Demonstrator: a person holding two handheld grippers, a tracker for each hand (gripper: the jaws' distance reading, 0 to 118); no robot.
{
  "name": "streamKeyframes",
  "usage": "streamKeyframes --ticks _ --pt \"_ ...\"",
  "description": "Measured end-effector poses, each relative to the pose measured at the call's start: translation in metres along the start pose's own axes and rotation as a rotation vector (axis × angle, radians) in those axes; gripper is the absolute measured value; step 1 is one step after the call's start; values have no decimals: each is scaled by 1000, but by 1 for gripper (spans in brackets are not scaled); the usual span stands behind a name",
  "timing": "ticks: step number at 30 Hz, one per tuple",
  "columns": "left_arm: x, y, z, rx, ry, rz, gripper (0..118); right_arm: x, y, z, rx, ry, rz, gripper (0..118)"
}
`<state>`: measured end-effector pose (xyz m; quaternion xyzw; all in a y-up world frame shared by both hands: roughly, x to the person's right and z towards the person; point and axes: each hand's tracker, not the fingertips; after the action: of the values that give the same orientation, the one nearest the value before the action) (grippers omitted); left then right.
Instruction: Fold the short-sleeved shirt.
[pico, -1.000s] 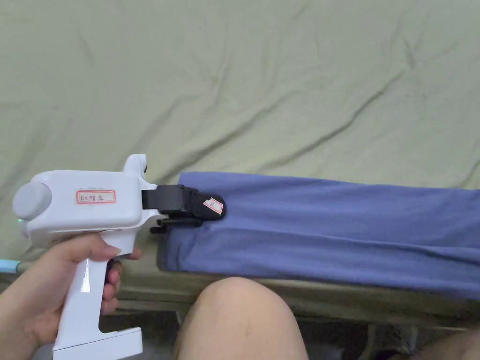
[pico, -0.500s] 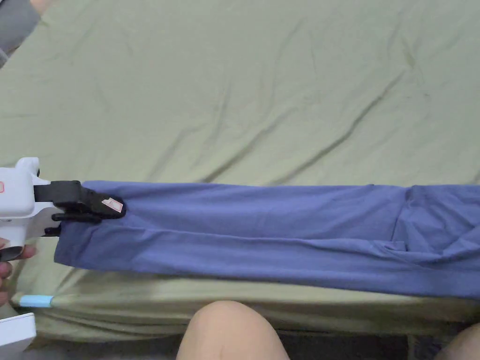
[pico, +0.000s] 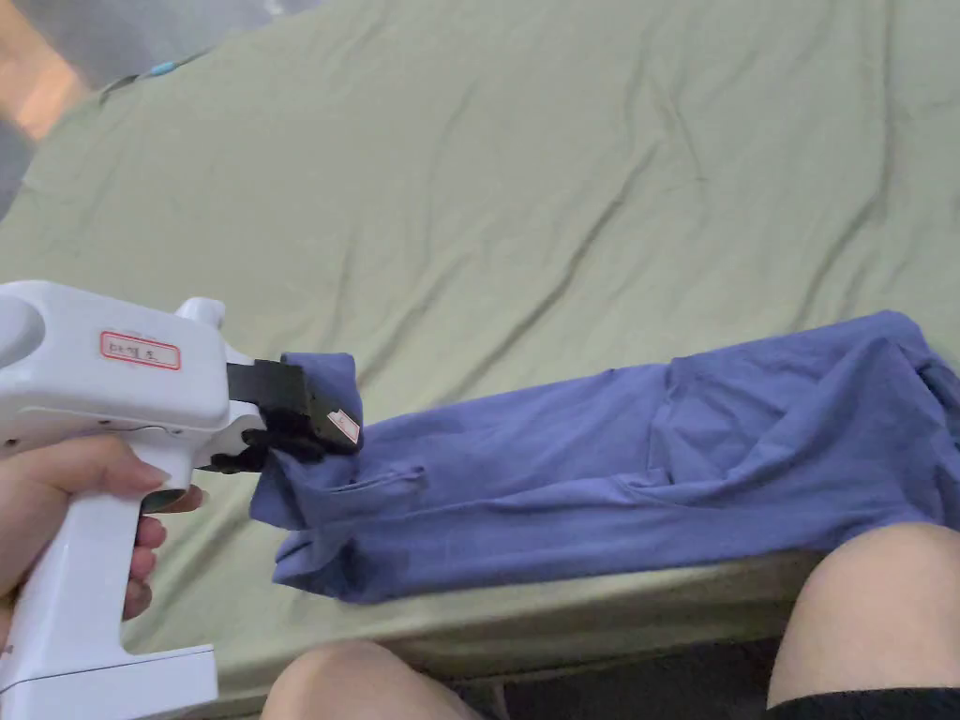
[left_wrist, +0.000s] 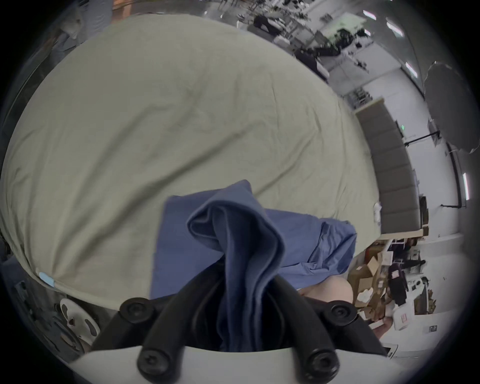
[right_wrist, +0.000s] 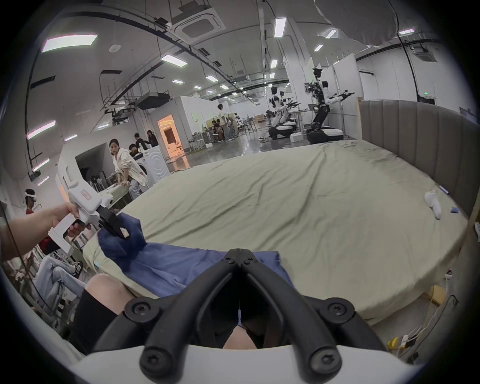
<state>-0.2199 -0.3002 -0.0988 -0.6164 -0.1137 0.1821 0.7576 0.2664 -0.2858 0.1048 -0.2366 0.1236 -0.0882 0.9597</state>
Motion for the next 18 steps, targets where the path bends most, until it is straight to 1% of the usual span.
streamKeyframes --ticks 2,4,5,6,7,8,9,10,12,13,15,17,18 --pt "17 2 -27 -17 4 -14 4 7 -4 10 1 -36 12 2" --pt "34 2 -53 -20 3 -19 5 7 -4 19 2 -49 5 2" --pt "43 2 -65 -26 3 -11 9 11 -6 23 4 -58 -6 2" --pt "47 1 -74 -43 -8 -1 18 16 -8 28 4 -60 -16 2" --pt "55 -2 -82 -76 -31 -8 39 22 -11 32 4 -63 -22 3" --pt "62 -6 -88 -109 -67 -27 70 25 -12 35 4 -71 -28 3" --pt "69 -10 -91 -112 -72 -43 95 28 -14 37 2 -82 -31 2" --pt "76 -14 -90 -126 -79 -65 100 30 -15 38 -1 -89 -32 2" --pt "89 -23 -78 -141 -124 -150 104 38 -22 39 -11 -104 -35 2" --pt "93 -25 -68 -103 -141 -179 104 39 -24 39 -12 -108 -37 2" --pt "95 -28 -43 -32 -129 -227 104 42 -28 37 -13 -100 -49 2" --pt "87 -30 -16 67 -120 -247 103 42 -31 36 -15 -87 -54 2" --pt "84 -30 -12 89 -98 -259 100 41 -31 35 -16 -84 -53 2"
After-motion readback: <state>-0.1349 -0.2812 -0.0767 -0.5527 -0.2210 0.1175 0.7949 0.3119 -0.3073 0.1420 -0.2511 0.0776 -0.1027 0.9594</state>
